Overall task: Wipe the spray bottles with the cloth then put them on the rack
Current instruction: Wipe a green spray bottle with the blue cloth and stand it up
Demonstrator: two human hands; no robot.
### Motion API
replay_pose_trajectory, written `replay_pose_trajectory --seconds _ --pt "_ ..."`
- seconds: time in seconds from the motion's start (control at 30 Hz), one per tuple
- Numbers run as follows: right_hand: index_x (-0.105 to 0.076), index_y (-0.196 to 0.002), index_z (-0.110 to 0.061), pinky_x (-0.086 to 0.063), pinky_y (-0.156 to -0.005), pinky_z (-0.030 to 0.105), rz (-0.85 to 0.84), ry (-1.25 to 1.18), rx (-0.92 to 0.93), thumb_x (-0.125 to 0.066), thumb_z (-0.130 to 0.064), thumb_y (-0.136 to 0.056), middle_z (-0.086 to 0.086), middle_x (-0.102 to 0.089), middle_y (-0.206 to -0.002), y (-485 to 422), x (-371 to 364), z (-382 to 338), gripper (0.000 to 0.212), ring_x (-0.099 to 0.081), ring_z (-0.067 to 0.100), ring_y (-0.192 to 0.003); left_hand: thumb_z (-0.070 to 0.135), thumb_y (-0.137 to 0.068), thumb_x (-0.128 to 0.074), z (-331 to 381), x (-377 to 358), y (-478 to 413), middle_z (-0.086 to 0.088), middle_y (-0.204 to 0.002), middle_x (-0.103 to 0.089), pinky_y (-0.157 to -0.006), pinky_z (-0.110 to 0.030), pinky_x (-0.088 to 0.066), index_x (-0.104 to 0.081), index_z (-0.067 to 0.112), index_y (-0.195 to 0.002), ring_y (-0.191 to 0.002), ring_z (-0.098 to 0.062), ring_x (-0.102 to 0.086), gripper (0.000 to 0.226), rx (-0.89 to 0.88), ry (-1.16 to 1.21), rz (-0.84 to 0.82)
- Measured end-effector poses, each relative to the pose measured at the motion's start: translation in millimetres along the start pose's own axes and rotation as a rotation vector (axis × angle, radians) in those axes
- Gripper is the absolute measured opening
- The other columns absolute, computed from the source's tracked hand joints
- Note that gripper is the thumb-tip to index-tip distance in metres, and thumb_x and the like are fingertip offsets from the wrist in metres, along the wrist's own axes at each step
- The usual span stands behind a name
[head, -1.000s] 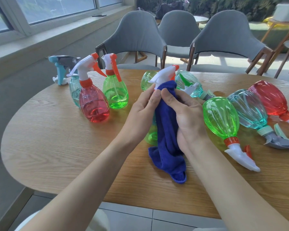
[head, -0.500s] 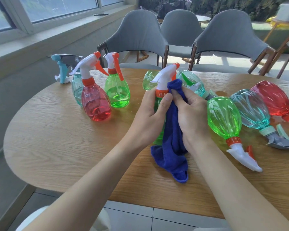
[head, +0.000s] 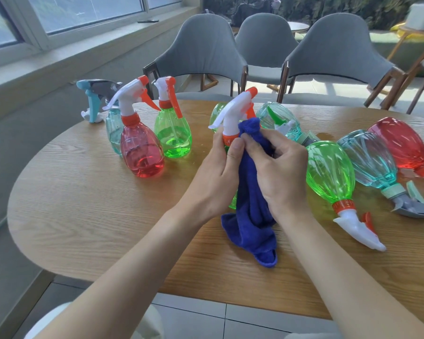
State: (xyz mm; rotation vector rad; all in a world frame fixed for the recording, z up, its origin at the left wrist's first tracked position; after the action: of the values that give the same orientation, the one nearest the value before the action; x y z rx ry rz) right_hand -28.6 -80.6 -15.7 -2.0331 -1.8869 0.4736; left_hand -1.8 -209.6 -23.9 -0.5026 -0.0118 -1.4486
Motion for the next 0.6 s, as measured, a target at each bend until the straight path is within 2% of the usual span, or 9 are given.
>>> replay_pose_trajectory --seconds 0.17,0.27,0.33,0.4,0.43,0.5,0.57,0.6 --pt "-0.077 -0.104 -0.016 -0.055 -0.081 0.027 0.048 0.202 0.072 -0.076 -0.022 -0.097 -0.009 -0.074 -0.090 0.5 -2.1 -6.2 0.009 -0.068 0.008 -0.083 0.051 -0.114 -0.036 0.3 1.5 -2.4 0.018 -0.116 -0.069 -0.094 -0.017 -0.048 -0.050 0.029 -0.134 -0.111 0.008 -0.064 0.033 0.060 0.022 0.028" --pt "-0.071 -0.102 -0.017 -0.050 -0.082 0.025 0.046 0.318 0.129 -0.073 -0.019 -0.099 -0.002 -0.071 -0.093 -2.3 -3.8 -9.3 0.005 -0.064 0.014 -0.085 0.052 -0.113 -0.041 0.8 3.5 -5.5 0.026 -0.105 -0.070 -0.083 -0.006 -0.046 -0.053 0.036 -0.124 -0.101 0.017 -0.063 0.022 0.106 0.043 0.050" --pt "-0.070 -0.102 -0.017 -0.050 -0.081 0.025 0.030 0.348 0.095 -0.072 -0.019 -0.100 -0.001 -0.071 -0.093 -6.2 0.7 -4.6 0.003 -0.064 0.015 -0.085 0.049 -0.113 -0.044 -1.3 5.2 -8.1 0.036 -0.100 -0.062 -0.079 0.002 -0.039 -0.049 0.045 -0.113 -0.095 0.031 -0.055 0.006 0.130 0.034 0.067" --pt "-0.070 -0.100 -0.020 -0.054 -0.079 0.033 0.014 0.329 -0.031 -0.070 -0.023 -0.102 -0.003 -0.072 -0.088 -9.5 7.9 9.7 0.004 -0.067 0.016 -0.083 0.048 -0.113 -0.046 -2.7 11.5 -10.9 0.035 -0.106 -0.059 -0.081 0.002 -0.037 -0.048 0.048 -0.112 -0.095 0.034 -0.051 0.003 0.143 0.012 0.114" --pt "-0.070 -0.099 -0.021 -0.057 -0.080 0.038 0.009 0.310 -0.101 -0.068 -0.025 -0.102 -0.005 -0.072 -0.085 -9.8 11.3 18.2 0.006 -0.068 0.016 -0.082 0.049 -0.112 -0.047 -5.0 16.7 -12.5 0.030 -0.111 -0.062 -0.085 -0.002 -0.039 -0.051 0.045 -0.116 -0.101 0.028 -0.054 0.007 0.134 -0.015 0.151" --pt "-0.071 -0.096 -0.022 -0.059 -0.084 0.047 0.002 0.257 -0.202 -0.066 -0.028 -0.103 -0.009 -0.071 -0.082 -9.4 15.7 29.7 0.009 -0.069 0.017 -0.082 0.048 -0.112 -0.048 -8.5 26.4 -16.3 0.016 -0.119 -0.067 -0.095 -0.016 -0.045 -0.056 0.033 -0.126 -0.114 0.005 -0.061 0.022 0.060 -0.114 0.214" --pt "-0.071 -0.096 -0.023 -0.059 -0.085 0.042 -0.016 0.225 -0.230 -0.064 -0.030 -0.104 -0.009 -0.073 -0.083 -10.2 16.3 32.6 0.013 -0.070 0.013 -0.083 0.047 -0.112 -0.050 -11.8 32.6 -19.9 0.005 -0.123 -0.065 -0.102 -0.031 -0.046 -0.057 0.023 -0.130 -0.118 -0.010 -0.060 0.030 -0.006 -0.219 0.239" --pt "-0.071 -0.096 -0.025 -0.057 -0.082 0.032 -0.040 0.225 -0.227 -0.063 -0.031 -0.106 -0.012 -0.074 -0.084 -10.2 14.7 30.9 0.014 -0.069 0.007 -0.082 0.046 -0.112 -0.051 -12.4 34.2 -20.9 0.003 -0.124 -0.063 -0.104 -0.033 -0.046 -0.056 0.021 -0.131 -0.119 -0.012 -0.058 0.032 -0.013 -0.250 0.241"
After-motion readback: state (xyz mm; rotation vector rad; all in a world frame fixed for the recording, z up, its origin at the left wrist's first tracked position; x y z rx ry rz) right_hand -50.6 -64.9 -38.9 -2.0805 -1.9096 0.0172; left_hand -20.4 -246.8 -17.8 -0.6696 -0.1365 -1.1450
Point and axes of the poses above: each hand's wrist, its own y-axis away from the middle knuckle, its own x-axis out of the back of the hand, z = x × y, the point moved 4 cm from there along -y, towards the middle knuckle
